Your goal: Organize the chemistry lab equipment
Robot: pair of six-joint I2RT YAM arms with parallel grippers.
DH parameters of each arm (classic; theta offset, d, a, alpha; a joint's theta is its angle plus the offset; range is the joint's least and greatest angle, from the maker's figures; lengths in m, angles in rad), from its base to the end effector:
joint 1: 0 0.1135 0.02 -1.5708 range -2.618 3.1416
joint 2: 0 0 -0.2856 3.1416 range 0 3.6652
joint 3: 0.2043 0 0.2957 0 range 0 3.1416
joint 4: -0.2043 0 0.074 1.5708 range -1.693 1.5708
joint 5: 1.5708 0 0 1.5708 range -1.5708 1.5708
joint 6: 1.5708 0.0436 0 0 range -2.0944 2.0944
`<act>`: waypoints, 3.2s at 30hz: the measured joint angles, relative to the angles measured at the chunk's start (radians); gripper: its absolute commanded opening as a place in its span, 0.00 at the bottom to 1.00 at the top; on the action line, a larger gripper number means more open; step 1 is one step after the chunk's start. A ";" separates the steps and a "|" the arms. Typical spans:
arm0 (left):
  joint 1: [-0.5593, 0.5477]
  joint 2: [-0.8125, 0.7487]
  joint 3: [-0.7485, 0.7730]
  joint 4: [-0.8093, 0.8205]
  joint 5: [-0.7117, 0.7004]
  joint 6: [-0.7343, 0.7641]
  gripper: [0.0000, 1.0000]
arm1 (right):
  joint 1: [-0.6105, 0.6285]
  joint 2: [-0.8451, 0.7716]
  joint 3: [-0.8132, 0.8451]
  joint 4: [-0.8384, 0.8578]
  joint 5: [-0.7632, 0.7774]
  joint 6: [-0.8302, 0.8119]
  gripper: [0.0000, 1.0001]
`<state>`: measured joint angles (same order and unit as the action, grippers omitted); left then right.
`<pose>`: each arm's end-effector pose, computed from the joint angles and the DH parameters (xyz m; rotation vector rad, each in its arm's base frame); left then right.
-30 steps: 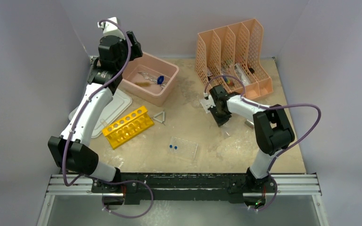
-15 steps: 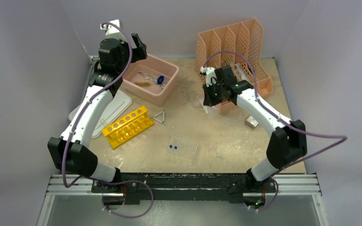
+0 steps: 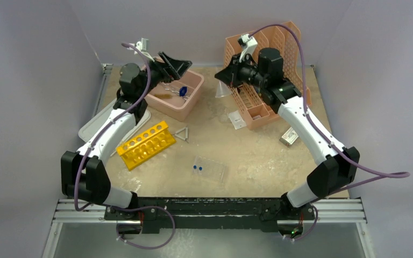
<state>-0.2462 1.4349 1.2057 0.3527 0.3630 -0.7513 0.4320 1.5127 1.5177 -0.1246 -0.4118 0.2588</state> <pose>0.3752 -0.1103 0.4032 -0.0739 1.5465 -1.0650 0.3612 0.1858 0.4465 -0.4680 1.6924 0.8578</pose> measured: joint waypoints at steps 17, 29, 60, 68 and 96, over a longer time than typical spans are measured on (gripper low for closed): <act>-0.193 0.012 -0.056 -0.090 0.076 0.191 0.62 | -0.007 0.218 0.257 0.016 0.091 0.360 0.00; -0.216 0.012 -0.077 -0.028 -0.038 0.475 0.31 | -0.031 0.263 0.264 -0.085 0.059 0.640 0.00; -0.252 0.019 -0.080 0.060 -0.038 0.745 0.00 | -0.061 0.301 0.303 -0.160 -0.071 0.851 0.47; -0.252 0.016 -0.080 -0.008 -0.230 0.743 0.00 | -0.068 0.285 0.297 -0.186 -0.038 0.673 0.74; -0.076 0.418 0.243 -0.626 -0.858 0.666 0.00 | -0.112 0.183 0.196 -0.302 0.377 0.228 0.68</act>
<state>-0.3225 1.8534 1.4487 -0.2729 -0.4950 -0.0849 0.3199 1.6955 1.7142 -0.4263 -0.0349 0.4870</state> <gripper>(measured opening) 0.041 0.688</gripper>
